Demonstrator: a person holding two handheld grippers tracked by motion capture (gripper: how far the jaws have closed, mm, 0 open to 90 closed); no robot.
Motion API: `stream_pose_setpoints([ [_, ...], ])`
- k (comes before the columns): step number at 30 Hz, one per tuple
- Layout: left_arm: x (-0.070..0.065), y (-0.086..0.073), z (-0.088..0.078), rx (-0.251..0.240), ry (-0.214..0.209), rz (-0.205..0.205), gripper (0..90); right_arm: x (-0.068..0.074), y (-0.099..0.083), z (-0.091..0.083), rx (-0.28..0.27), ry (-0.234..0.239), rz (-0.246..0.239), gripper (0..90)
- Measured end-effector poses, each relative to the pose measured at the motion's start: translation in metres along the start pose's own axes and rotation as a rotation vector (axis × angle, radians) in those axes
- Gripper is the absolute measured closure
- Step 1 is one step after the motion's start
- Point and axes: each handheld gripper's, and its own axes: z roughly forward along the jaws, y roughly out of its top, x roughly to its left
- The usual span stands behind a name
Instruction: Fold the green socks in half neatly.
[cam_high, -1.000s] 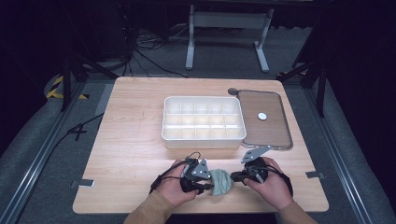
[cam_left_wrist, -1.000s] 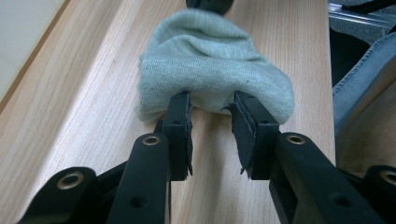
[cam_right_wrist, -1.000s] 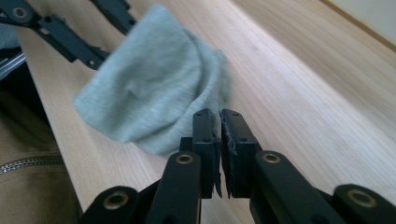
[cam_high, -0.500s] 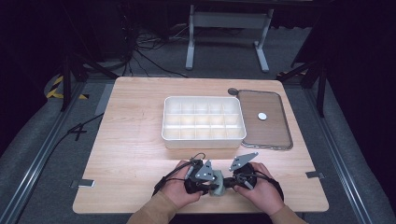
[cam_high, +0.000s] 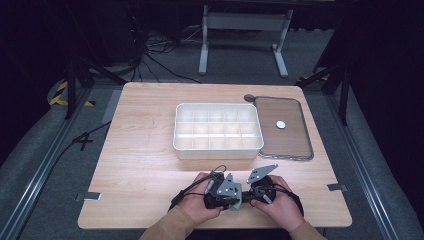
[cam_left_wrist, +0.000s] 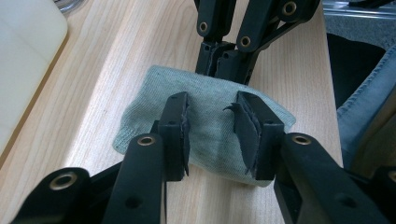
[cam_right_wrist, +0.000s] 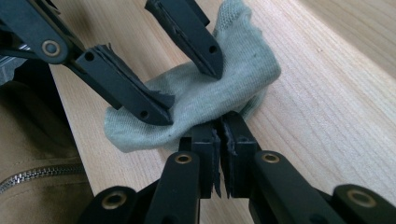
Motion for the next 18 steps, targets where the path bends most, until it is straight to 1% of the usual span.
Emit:
stream_pose_setpoints([
  [1,0.001,-0.001,0.001,-0.001,-0.008,-0.010,64.7,0.000,0.000,0.000,-0.002,0.003,0.008,83.3],
  [2,0.001,-0.001,0.001,-0.001,-0.008,-0.010,64.5,0.000,0.000,0.000,-0.002,0.003,0.008,83.3],
  [3,0.003,-0.002,0.001,0.006,-0.014,-0.058,64.5,-0.002,-0.001,-0.001,0.003,0.006,0.011,79.5],
  [4,0.002,-0.001,0.001,0.013,-0.008,-0.072,64.5,-0.006,-0.003,-0.004,0.015,0.018,0.030,71.2],
  [5,0.002,0.000,0.002,0.021,-0.001,-0.062,64.5,-0.009,-0.005,-0.009,0.015,0.026,0.045,69.9],
  [6,0.000,0.001,0.002,0.029,0.009,-0.064,64.5,-0.011,-0.005,-0.014,0.010,0.021,0.057,68.4],
  [7,0.000,0.001,0.002,0.029,0.009,-0.064,64.4,-0.011,-0.005,-0.014,0.010,0.021,0.057,68.4],
  [8,-0.001,0.003,0.002,0.036,0.019,-0.057,64.4,-0.014,-0.006,-0.018,-0.003,0.000,0.061,66.1],
  [9,-0.002,0.004,0.003,0.042,0.030,-0.044,63.8,-0.015,-0.005,-0.025,-0.022,-0.022,0.080,63.3],
  [10,-0.002,0.004,0.003,0.042,0.030,-0.044,62.5,-0.015,-0.005,-0.025,-0.022,-0.022,0.080,63.3],
  [11,-0.003,0.005,0.003,0.050,0.055,-0.043,60.3,-0.017,-0.004,-0.032,-0.071,-0.040,0.100,59.4],
  [13,-0.004,0.005,0.003,0.058,0.090,-0.039,53.3,-0.016,-0.004,-0.033,-0.079,-0.048,0.099,58.2],
  [14,-0.004,0.006,0.003,0.061,0.093,-0.042,50.1,-0.016,-0.004,-0.032,-0.084,-0.050,0.098,57.6],
  [18,-0.004,0.006,0.003,0.067,0.100,-0.045,49.2,-0.014,0.000,-0.032,-0.117,-0.061,0.096,56.1],
])
